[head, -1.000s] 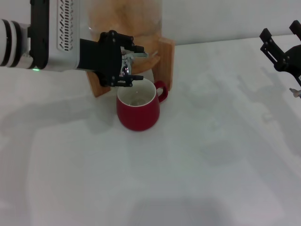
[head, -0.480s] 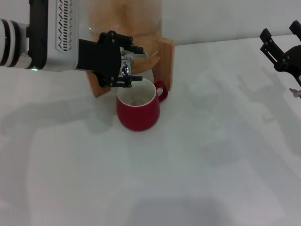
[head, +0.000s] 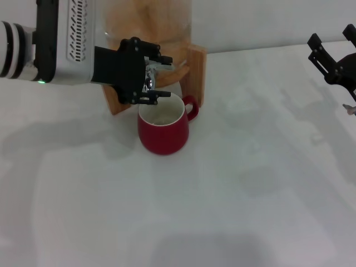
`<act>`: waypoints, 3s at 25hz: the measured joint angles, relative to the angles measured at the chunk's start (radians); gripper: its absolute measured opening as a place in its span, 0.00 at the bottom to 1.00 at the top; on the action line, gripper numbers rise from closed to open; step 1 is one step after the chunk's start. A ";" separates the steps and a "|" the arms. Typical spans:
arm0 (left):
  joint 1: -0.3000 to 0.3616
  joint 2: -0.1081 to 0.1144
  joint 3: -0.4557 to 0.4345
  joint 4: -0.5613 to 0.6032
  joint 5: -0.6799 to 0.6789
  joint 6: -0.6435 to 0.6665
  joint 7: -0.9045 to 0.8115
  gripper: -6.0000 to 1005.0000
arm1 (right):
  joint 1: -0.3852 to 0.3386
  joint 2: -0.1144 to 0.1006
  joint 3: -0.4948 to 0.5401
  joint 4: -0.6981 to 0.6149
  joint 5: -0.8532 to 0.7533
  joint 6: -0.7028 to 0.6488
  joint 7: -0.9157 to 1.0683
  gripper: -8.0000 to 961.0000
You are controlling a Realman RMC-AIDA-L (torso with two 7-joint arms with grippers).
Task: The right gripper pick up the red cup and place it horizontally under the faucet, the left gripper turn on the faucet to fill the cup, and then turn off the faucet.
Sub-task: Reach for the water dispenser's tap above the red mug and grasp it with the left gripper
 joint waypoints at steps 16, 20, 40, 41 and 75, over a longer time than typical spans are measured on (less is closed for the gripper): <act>0.027 0.003 0.001 0.053 0.012 0.037 -0.029 0.60 | 0.000 0.000 0.001 -0.010 0.000 0.000 -0.001 0.85; 0.027 0.004 0.001 0.057 0.013 0.040 -0.034 0.60 | 0.000 0.000 0.001 -0.011 0.000 0.000 -0.002 0.85; -0.011 0.016 -0.010 0.004 0.010 -0.005 0.007 0.60 | 0.010 0.000 -0.002 -0.011 0.000 0.016 -0.002 0.85; -0.011 0.016 -0.010 0.004 0.010 -0.005 0.007 0.60 | 0.011 0.000 -0.002 -0.011 0.000 0.017 -0.002 0.85; -0.037 0.006 0.008 0.003 0.030 0.015 -0.027 0.60 | 0.011 0.000 0.003 -0.006 0.000 0.018 -0.003 0.85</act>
